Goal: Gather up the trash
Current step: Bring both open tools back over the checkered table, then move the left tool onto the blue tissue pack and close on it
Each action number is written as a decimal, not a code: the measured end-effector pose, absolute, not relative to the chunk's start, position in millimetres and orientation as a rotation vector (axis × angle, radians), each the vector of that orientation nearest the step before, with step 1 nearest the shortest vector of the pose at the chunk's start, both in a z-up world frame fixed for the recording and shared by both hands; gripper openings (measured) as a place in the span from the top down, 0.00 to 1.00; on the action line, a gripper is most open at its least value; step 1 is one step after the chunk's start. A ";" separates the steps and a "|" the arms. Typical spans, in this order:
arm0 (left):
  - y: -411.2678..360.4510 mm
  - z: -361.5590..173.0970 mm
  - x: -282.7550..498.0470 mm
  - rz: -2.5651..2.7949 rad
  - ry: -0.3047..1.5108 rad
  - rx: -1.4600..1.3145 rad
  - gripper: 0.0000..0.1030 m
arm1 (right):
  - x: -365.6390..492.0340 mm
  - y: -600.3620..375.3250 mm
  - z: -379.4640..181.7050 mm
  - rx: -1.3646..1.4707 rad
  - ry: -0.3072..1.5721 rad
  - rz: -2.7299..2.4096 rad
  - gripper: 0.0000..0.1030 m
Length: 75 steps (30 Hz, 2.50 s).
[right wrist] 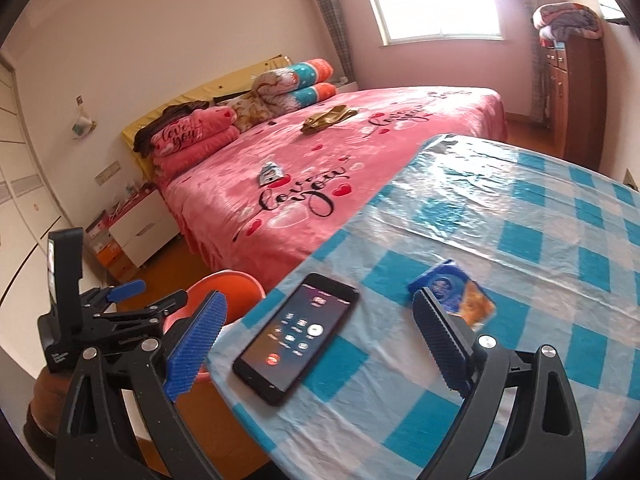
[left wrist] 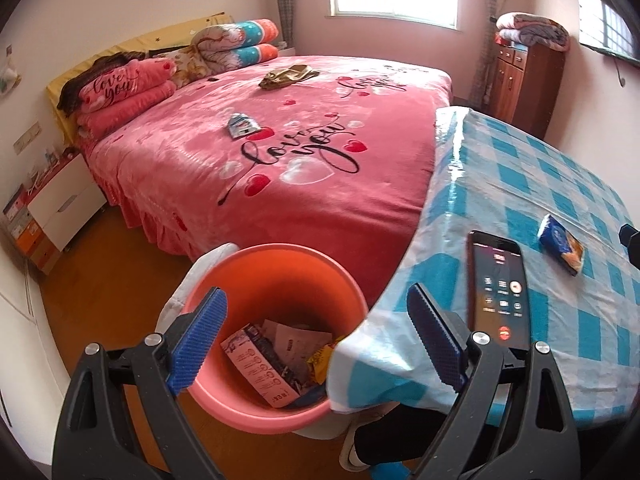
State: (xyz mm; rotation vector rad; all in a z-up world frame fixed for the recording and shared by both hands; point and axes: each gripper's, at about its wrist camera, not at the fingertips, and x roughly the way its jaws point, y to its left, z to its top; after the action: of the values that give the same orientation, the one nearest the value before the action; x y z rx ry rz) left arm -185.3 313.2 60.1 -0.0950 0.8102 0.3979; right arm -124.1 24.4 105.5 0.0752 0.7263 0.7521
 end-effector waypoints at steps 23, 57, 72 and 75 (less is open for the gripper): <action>191.2 79.5 -137.4 0.163 0.806 0.031 0.11 | -83.7 -104.0 82.0 0.292 0.735 0.542 0.07; 94.0 14.3 -29.3 0.111 0.951 -0.220 0.11 | -66.8 -220.5 58.4 0.467 0.705 0.423 0.07; 71.0 8.9 -16.3 0.096 0.952 -0.072 0.25 | -65.3 -224.8 56.3 0.482 0.715 0.438 0.07; 69.0 8.1 -17.8 0.119 0.940 -0.031 0.30 | -63.4 -224.5 54.5 0.483 0.723 0.448 0.07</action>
State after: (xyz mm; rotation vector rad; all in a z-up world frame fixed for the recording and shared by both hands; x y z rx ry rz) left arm -17.8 69.0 8.1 -0.0306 0.9398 0.1189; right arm -63.4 -224.5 54.5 0.4833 0.7227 0.4480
